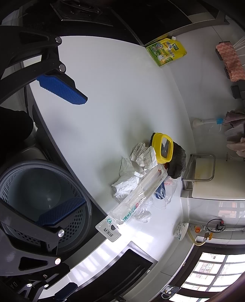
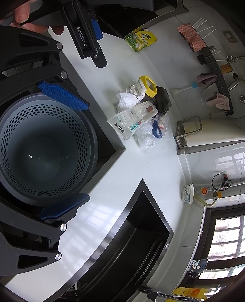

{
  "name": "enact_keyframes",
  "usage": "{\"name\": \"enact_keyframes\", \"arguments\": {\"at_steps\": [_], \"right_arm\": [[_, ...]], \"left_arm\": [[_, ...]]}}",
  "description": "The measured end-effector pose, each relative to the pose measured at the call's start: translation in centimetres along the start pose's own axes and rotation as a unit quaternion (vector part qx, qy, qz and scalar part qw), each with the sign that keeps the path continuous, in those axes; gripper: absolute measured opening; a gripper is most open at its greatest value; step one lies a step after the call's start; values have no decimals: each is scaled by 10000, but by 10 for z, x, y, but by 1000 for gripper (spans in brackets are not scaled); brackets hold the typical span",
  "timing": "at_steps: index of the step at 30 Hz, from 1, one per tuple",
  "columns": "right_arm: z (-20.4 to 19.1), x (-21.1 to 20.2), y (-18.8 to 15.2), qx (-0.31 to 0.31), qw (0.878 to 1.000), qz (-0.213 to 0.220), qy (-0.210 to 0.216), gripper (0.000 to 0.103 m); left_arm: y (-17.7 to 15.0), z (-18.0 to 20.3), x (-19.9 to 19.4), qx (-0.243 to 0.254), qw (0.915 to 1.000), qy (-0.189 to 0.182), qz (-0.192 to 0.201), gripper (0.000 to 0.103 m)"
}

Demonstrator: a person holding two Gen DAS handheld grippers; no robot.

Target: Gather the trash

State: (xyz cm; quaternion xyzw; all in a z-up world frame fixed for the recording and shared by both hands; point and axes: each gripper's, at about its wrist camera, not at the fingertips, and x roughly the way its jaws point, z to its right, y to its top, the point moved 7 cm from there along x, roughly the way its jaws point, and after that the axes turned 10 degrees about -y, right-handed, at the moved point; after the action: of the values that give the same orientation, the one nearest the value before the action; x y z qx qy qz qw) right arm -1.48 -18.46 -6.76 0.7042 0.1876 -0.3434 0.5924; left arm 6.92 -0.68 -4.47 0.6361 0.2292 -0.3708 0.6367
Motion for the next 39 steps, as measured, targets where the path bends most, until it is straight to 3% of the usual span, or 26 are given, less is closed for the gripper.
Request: {"name": "enact_keyframes", "arguments": {"at_steps": [39], "right_arm": [[-2,-11,-17,-51,9999,104,-39,85]], "left_arm": [[-18,-13,-11,-141,9998,27,164,97]]}}
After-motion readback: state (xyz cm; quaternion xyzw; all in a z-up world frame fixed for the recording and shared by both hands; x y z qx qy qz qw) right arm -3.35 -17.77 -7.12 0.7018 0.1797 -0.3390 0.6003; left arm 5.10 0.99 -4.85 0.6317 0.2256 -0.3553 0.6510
